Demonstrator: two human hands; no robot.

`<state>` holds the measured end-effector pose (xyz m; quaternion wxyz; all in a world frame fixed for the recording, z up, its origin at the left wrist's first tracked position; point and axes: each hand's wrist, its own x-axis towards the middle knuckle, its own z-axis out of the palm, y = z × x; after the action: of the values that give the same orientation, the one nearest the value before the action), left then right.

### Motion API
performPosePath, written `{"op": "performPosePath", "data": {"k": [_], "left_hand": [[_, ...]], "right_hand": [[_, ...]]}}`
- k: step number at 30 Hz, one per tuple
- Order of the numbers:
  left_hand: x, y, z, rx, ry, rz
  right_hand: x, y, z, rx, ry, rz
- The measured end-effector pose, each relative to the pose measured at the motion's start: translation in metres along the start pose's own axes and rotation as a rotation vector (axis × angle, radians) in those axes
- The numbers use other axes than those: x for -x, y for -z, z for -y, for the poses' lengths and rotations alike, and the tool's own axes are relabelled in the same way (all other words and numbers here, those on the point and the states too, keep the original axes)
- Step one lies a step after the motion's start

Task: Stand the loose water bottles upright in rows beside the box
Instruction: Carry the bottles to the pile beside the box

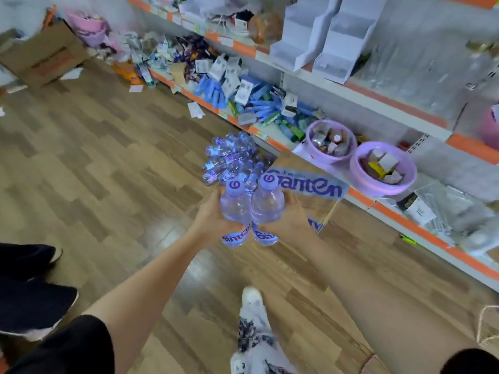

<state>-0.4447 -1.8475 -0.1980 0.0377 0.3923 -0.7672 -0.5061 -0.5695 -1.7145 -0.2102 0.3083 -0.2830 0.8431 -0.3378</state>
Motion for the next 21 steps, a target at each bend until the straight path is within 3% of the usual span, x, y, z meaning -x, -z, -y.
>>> {"op": "performPosePath", "data": {"k": [12,16,21], "left_hand": [[-0.198,0.032,0.03,-0.189,0.072,0.277],[-0.267,0.038,0.034,-0.322,0.014,0.406],[-0.362,0.014,0.073,-0.382,-0.131,0.645]], "right_hand": [[-0.162,-0.039,0.011,-0.108,-0.257,-0.065],[-0.222,-0.074,-0.028,-0.152,-0.37,-0.09],[-0.268,-0.104,-0.039,-0.276,-0.515,-0.254]]}}
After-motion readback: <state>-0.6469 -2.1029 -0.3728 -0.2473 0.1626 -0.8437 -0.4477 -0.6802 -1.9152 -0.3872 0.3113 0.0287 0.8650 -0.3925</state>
